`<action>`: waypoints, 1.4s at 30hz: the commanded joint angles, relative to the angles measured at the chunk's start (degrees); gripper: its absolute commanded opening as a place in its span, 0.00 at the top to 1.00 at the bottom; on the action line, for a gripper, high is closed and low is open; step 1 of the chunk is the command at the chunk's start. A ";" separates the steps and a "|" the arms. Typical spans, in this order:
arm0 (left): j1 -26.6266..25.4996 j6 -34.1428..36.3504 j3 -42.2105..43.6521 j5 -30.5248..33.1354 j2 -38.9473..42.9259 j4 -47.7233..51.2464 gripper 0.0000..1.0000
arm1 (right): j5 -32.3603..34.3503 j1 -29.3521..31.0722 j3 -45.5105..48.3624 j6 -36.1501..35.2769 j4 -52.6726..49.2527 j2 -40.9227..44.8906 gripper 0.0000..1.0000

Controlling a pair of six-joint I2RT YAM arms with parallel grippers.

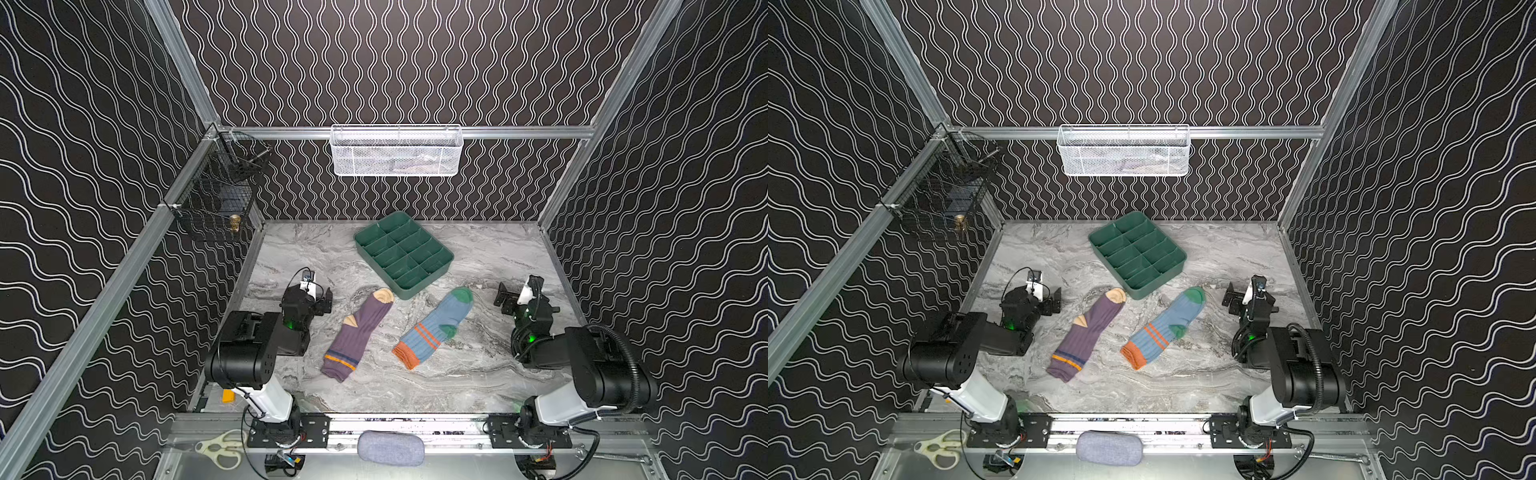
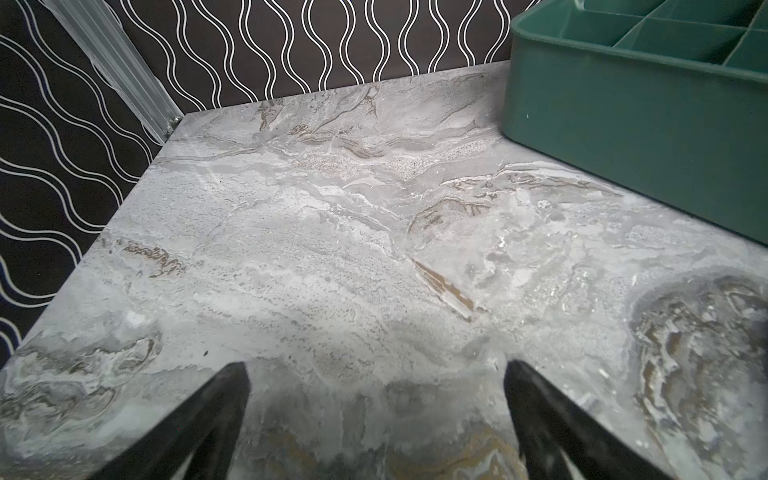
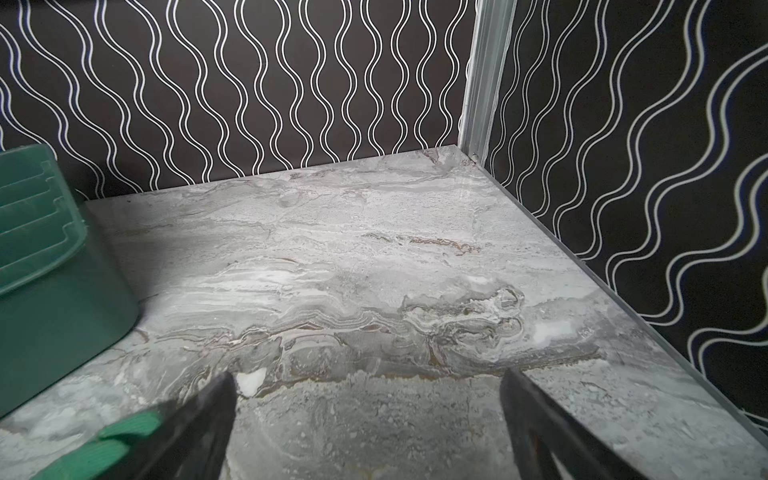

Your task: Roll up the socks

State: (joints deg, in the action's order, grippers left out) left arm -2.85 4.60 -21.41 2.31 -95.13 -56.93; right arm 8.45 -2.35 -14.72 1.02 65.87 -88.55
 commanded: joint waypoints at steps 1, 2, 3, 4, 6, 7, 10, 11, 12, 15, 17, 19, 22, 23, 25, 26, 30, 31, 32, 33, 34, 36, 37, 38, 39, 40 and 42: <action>0.04 -0.43 0.01 -0.20 0.03 -1.70 0.01 | 0.42 0.06 -0.04 0.30 2.86 0.16 0.00; 0.04 -0.47 0.03 -0.20 0.03 -1.74 0.01 | 0.36 0.06 -0.04 0.30 2.86 0.22 0.00; 0.04 -0.45 0.06 -0.20 0.03 -1.74 0.01 | 0.40 0.06 0.04 0.30 2.89 0.14 0.00; 0.04 -0.47 0.05 -0.20 0.06 -1.68 0.01 | 0.35 0.06 -0.04 0.30 2.87 0.20 0.00; 0.04 -0.42 0.05 -0.20 0.03 -1.74 0.01 | 0.37 0.06 -0.05 0.34 2.86 0.20 0.00; 0.04 -0.47 0.05 -0.20 0.03 -1.74 0.01 | 0.38 0.02 -0.03 0.30 2.87 0.16 0.00; 0.04 -0.59 -0.20 -0.56 0.07 -0.91 0.01 | 0.38 0.06 -0.03 0.30 2.87 0.21 0.00; 0.04 -0.48 -0.06 -0.60 -0.05 -1.48 0.01 | 0.40 0.06 0.04 0.40 2.86 0.17 0.00; 0.04 -0.73 -0.11 -0.72 0.11 -1.08 0.01 | 0.36 0.06 -0.05 0.30 2.82 0.12 0.00; 0.04 -0.73 -0.22 -0.73 0.03 -0.91 0.01 | 0.36 0.06 -0.13 0.30 2.70 0.13 0.00; 0.05 -0.73 -0.44 -0.72 -0.13 -0.93 0.01 | 0.38 0.06 -0.13 0.35 2.78 0.13 0.00; 0.05 -0.73 -0.43 -0.74 -0.23 -1.06 0.01 | 0.36 0.06 -0.11 0.30 2.73 0.12 0.00; 0.12 -0.80 -0.46 -0.78 -0.08 -0.85 0.01 | 0.35 0.06 -0.04 0.30 2.78 0.20 0.00; 0.13 -0.77 -0.35 -0.80 -0.05 -1.07 0.01 | 0.35 0.06 -0.06 0.30 2.86 0.18 0.00; 0.11 -0.82 -0.21 -0.90 0.03 -1.10 0.01 | 0.42 0.06 0.04 0.30 2.92 0.17 0.00; 0.19 -0.82 -0.21 -0.90 0.03 -1.18 0.01 | 0.42 0.06 0.04 0.30 2.88 0.14 0.00; 0.17 -0.78 -0.28 -0.94 -0.05 -1.17 0.01 | 0.35 0.06 0.04 0.30 2.93 0.18 0.00; 0.21 -0.82 -0.24 -0.91 0.03 -1.14 0.01 | 0.41 0.06 -0.08 0.30 2.87 0.20 0.00; 0.22 -0.82 -0.21 -0.92 -0.04 -1.24 0.01 | 0.43 0.06 -0.05 0.30 2.86 0.22 0.00; 0.22 -0.82 -0.21 -0.90 -0.03 -1.11 0.01 | 0.36 0.06 -0.04 0.30 2.77 0.12 0.00; 0.22 -0.72 -0.28 -0.90 0.01 -1.12 0.01 | 0.41 0.06 -0.12 0.30 2.70 0.10 0.00; 0.22 -0.74 -0.14 -0.90 -0.01 -1.23 0.01 | 0.39 0.06 -0.07 0.30 2.86 0.22 0.00; 0.22 -0.80 -0.04 -0.92 0.10 -1.39 0.01 | 0.35 0.06 0.09 0.30 2.95 0.23 0.00; 0.22 -0.77 0.11 -1.05 0.28 -1.61 0.01 | 0.35 0.06 0.21 0.16 3.55 0.39 0.00; 0.31 -0.78 -0.44 -1.86 0.96 -0.46 0.01 | -0.10 0.06 -0.02 -0.07 2.56 1.41 0.01; 0.39 -0.50 -2.29 -2.72 2.87 4.38 0.01 | -0.92 0.06 -1.14 -0.45 -2.09 3.97 0.00; 0.39 -0.14 -6.38 -4.05 6.43 14.85 0.01 | -1.41 0.06 -5.35 -0.24 -14.20 10.29 0.00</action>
State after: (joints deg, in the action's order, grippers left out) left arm -2.55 4.49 -24.29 0.78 -91.94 -50.37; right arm 8.19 -2.33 -16.40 0.84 60.14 -83.05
